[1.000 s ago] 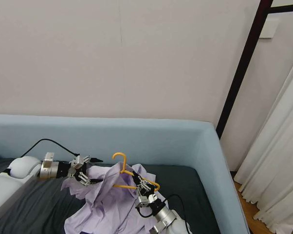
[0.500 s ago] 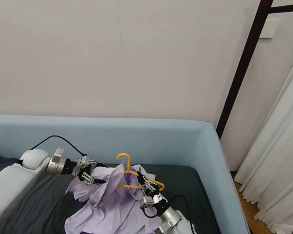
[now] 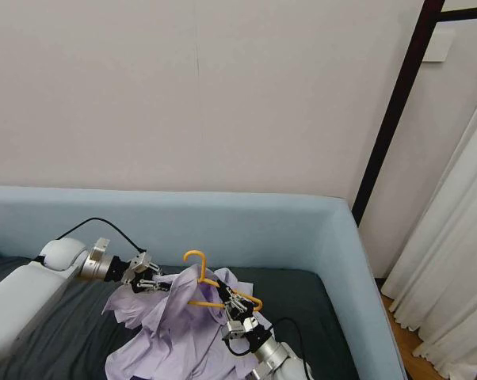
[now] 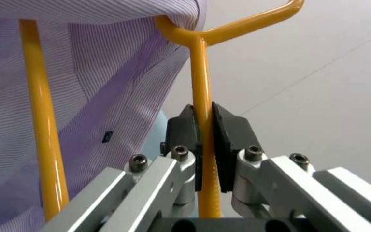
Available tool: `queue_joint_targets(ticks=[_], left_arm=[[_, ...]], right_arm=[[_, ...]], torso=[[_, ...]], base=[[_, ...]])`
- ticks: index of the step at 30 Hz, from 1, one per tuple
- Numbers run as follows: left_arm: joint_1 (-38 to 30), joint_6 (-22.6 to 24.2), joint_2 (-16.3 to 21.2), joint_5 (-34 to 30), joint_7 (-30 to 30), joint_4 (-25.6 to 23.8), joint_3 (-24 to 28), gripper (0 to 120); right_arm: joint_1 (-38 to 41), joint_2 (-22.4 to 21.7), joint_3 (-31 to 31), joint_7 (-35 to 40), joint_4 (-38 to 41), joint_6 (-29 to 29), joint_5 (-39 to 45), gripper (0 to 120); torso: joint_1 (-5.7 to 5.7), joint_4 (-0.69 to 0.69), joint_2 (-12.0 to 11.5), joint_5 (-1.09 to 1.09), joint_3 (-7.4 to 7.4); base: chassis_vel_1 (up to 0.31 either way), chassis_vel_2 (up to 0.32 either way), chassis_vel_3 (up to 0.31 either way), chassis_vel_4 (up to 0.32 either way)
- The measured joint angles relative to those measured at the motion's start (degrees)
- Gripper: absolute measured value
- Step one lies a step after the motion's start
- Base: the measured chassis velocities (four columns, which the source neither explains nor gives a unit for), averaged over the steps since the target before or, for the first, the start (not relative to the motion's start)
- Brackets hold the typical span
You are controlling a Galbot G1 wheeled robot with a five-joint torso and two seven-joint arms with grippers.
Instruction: Pick up the clothes from the sofa and hang them on the clothes hanger.
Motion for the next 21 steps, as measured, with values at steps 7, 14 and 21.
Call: queue_joint_targets(ticks=[7, 14, 21], left_arm=[[-1.53, 0.32, -1.1, 1.66, 2.25, 1.83, 0.4, 5], [-1.98, 0.85, -1.57, 2.09, 3.6, 2.41, 0.16, 4], [-1.77, 0.82, -1.62, 1.83, 3.39, 3.0, -0.93, 4]], right_arm=[[0.32, -0.09, 0.41, -0.03, -0.01, 0.27, 0.2, 5], [0.62, -0.18, 0.67, 0.01, -0.07, 0.41, 1.23, 5], [0.43, -0.28, -0.46, -0.32, 0.6, 1.12, 6.65, 13]], torso=[[0.0, 0.0, 0.0, 0.0, 0.0], [0.0, 0.0, 0.0, 0.0, 0.0], [0.0, 0.0, 0.01, 0.0, 0.0]], base=[[0.0, 0.0, 0.0, 0.0], [0.0, 0.0, 0.0, 0.0], [0.0, 0.0, 0.0, 0.0]])
